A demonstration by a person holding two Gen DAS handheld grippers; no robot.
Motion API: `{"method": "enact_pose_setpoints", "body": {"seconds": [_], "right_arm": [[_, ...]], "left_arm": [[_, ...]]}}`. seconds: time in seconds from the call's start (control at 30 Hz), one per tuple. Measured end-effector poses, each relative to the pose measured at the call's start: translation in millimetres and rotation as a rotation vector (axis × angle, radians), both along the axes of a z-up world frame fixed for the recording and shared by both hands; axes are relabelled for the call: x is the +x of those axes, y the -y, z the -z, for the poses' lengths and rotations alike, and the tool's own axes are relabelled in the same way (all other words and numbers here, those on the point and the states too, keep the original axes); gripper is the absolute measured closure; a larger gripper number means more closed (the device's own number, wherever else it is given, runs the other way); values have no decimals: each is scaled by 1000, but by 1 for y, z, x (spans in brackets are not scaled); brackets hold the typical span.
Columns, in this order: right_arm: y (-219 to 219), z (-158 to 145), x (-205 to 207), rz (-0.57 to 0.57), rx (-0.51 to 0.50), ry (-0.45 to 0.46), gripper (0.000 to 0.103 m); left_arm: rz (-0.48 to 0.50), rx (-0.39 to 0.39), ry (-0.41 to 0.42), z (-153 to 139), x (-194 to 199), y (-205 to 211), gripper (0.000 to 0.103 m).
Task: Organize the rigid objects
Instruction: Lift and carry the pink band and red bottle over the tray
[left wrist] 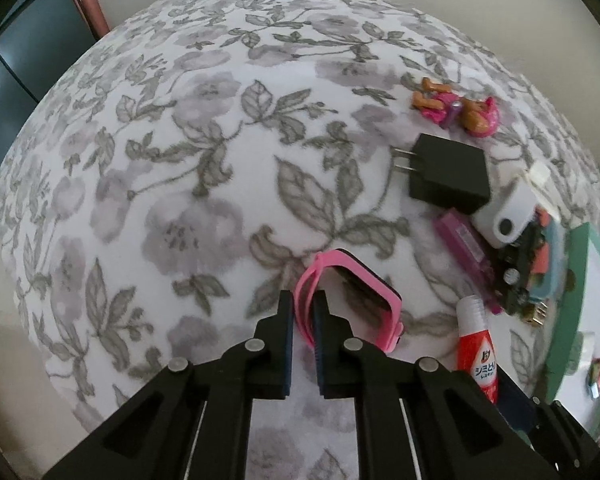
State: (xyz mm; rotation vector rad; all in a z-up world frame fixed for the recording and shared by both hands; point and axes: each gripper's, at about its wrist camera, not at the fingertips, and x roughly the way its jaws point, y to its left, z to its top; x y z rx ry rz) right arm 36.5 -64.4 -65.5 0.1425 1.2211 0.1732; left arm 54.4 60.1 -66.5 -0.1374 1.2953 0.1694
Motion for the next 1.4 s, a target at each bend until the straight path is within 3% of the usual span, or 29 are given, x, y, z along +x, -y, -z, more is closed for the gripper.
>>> {"method": "enact_pose_setpoints", "body": {"seconds": [0.43,0.63,0.83,0.97,1.4], "right_arm": [[50,-37,-28,132,142,44,73],[79,-64,-42,201,162,121,73],[106,-86,-46,288,119,197,73],[135,-87,-49,346,105,191,73],[215,-46,-62,562,53,54,72]], "left_arm": [[51,44,92,-59,-15,34,94],[124,52,134,-86,-7,59,94],[192,50,173,-109,-5,97,94],[225,53,162,-104,-8,122,94],[373,27,77,-71,-23,208,93]]}}
